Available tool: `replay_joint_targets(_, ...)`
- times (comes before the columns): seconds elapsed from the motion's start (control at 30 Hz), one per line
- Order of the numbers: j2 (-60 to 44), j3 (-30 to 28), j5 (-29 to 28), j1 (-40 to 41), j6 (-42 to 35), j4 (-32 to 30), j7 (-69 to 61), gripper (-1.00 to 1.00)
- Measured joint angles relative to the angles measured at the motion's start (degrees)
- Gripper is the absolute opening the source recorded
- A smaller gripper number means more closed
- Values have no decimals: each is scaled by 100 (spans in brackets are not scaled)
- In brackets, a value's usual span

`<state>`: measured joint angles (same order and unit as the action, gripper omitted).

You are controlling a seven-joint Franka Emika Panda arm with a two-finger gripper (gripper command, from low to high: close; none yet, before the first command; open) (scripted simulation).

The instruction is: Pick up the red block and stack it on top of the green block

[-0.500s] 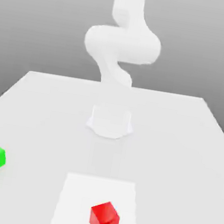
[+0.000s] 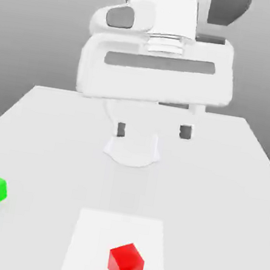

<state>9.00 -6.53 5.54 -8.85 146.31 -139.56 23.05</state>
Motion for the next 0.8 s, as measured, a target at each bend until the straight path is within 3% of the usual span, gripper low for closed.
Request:
replay_joint_targets(0.3,-1829,12,-206,-60,774,-392,-794,0)
replay_joint_targets(0.47,-2859,172,-38,56,1571,-294,-1011,0)
replay_joint_targets(0.5,-2992,204,-6,82,1682,-274,-1036,-100)
replay_joint_targets(0.8,-2673,143,-106,39,1410,-324,-963,-100)
